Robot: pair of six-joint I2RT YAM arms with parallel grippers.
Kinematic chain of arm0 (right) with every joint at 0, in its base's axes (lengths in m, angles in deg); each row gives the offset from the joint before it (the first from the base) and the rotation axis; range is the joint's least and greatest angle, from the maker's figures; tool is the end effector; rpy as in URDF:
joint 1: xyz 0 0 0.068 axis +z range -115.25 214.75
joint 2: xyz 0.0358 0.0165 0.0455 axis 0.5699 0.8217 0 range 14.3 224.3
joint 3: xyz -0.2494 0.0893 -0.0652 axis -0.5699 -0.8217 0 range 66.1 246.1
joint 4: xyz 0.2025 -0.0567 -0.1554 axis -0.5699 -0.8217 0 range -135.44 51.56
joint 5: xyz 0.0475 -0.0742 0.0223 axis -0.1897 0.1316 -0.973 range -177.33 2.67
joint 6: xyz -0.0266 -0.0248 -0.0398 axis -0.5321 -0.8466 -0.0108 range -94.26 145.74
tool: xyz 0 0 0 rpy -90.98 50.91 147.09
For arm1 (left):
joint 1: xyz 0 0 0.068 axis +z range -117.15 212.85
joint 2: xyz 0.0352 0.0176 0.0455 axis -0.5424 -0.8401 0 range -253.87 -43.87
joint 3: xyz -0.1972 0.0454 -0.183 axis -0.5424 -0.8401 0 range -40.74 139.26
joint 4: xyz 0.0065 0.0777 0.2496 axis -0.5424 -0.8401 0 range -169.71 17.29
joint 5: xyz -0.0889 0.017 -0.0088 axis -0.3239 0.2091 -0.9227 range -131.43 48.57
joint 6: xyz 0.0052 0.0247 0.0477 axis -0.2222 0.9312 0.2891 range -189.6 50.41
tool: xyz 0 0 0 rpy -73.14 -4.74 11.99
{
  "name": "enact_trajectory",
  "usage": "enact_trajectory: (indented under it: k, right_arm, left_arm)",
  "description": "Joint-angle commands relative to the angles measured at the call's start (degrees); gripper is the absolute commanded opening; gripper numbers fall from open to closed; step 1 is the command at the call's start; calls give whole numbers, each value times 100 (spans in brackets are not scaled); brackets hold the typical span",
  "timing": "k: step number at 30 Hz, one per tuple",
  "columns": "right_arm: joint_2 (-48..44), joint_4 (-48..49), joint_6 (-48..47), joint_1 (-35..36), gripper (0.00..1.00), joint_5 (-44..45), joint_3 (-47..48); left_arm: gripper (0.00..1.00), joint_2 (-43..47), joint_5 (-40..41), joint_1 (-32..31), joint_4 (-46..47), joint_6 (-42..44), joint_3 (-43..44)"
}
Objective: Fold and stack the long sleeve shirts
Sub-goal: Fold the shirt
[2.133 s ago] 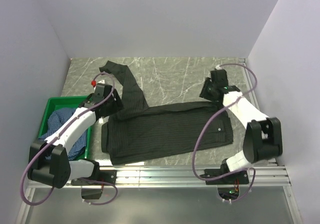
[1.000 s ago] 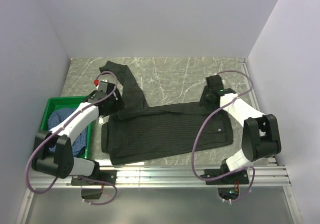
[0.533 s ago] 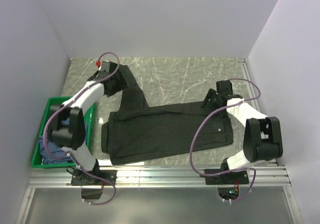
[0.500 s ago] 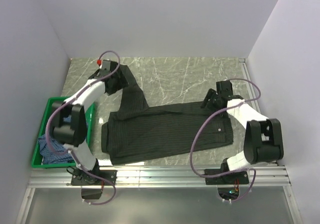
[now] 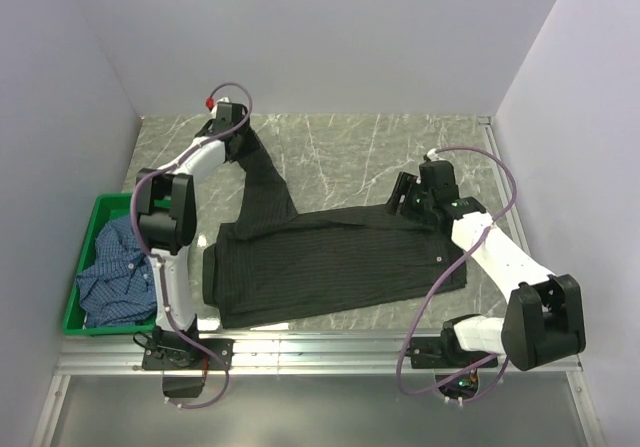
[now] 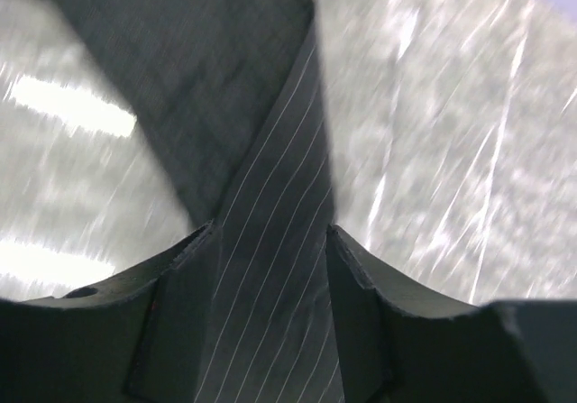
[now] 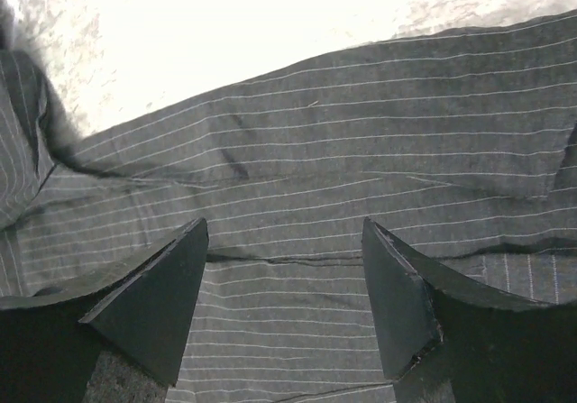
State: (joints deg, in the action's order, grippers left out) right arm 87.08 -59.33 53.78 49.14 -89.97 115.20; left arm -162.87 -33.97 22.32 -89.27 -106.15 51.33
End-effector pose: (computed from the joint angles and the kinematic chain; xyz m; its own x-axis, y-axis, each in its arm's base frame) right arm 0.2595 0.0684 0.2454 -0.7315 0.2969 -0.6138 0.0721 0.9289 0.3633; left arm 0.4658 -0.0819 0.2116 -0.5962 -0.4899 -0.6361 -0.3320 0.8718 -0.3603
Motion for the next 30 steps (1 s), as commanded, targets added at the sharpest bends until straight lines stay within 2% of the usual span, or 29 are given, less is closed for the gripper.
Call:
enact_trajectory:
  k: [1,7,17,22,23,24,25,26,30]
  right_arm:
    - [-228,32,-52,134,76,96,-146]
    - [-325,23,-61,204,76,53,-252]
    - [-501,-100,-201,231,76,114,-296]
    - [-545,-162,-245,239,76,131,-331]
    - [-536,-162,-237,231,76,123,-340]
    - [-519,-144,-237,231,76,114,-340]
    - [-510,-144,-237,231,76,97,-357]
    - [-484,-118,-228,239,76,62,-357]
    - [-431,-109,-228,239,75,-26,-366]
  left_arm:
    - [56,-412,132,24,232,192,723]
    - [58,-1133,98,85,82,351,1427]
    - [60,-1749,-219,156,249,368,1832]
    - [56,-1811,-429,156,434,334,1770]
    - [54,-1794,-456,156,460,316,1736]
    - [43,-1793,-500,156,513,307,1674]
    - [38,-1793,-526,156,539,298,1648]
    - [24,-1750,-561,156,566,307,1604]
    - [0,-1548,-667,156,759,500,1401]
